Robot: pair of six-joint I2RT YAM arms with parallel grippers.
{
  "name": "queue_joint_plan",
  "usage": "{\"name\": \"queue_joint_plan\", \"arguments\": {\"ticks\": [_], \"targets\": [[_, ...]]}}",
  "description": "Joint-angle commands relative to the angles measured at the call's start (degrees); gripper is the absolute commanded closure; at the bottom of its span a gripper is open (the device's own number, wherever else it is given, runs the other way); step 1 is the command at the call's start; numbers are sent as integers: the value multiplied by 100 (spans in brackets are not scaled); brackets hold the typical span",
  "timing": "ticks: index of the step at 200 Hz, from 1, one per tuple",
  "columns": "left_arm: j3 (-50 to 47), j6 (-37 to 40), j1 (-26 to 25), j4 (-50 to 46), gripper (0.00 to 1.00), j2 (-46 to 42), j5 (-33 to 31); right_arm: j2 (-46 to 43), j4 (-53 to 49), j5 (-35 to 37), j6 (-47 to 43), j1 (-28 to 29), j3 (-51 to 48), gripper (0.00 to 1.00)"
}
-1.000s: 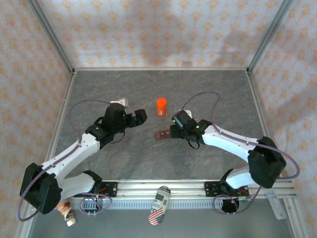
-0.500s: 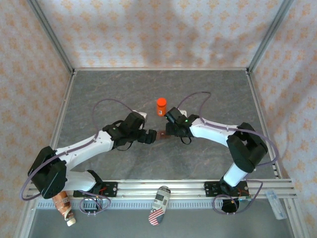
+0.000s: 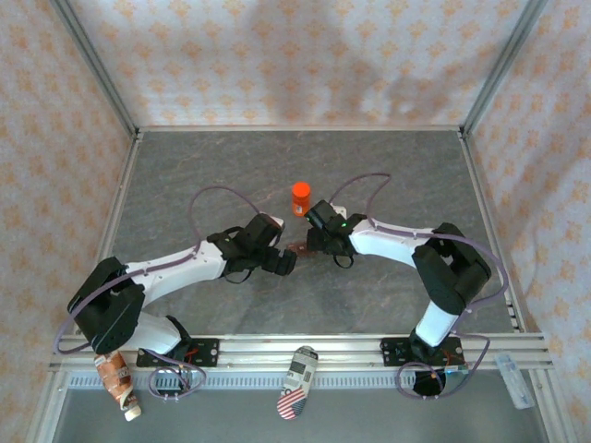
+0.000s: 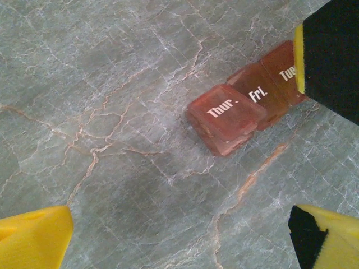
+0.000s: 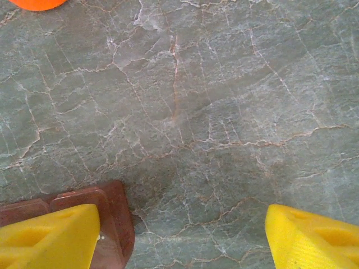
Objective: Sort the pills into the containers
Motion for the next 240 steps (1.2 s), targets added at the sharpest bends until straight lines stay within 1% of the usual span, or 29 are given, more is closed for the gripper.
{"name": "queue_joint_plan", "arguments": {"ticks": [1, 32, 55, 104, 159, 240], "targets": [[187, 131, -40, 232, 0, 140, -113, 105, 75, 74, 134, -18, -78, 22], [282, 131, -43, 294, 0, 376, -198, 93, 77, 82, 157, -17, -155, 22], [331, 131, -37, 369, 0, 492, -430, 76, 95, 100, 153, -18, -197, 22], [544, 151, 28, 272, 0, 851, -719, 67, 84, 100, 152, -17, -224, 22], [726, 138, 353, 333, 0, 1024, -680, 84, 86, 100, 143, -16, -266, 23], [1220, 303, 679, 231, 0, 1356, -584, 42, 49, 109, 157, -14, -329, 23]]}}
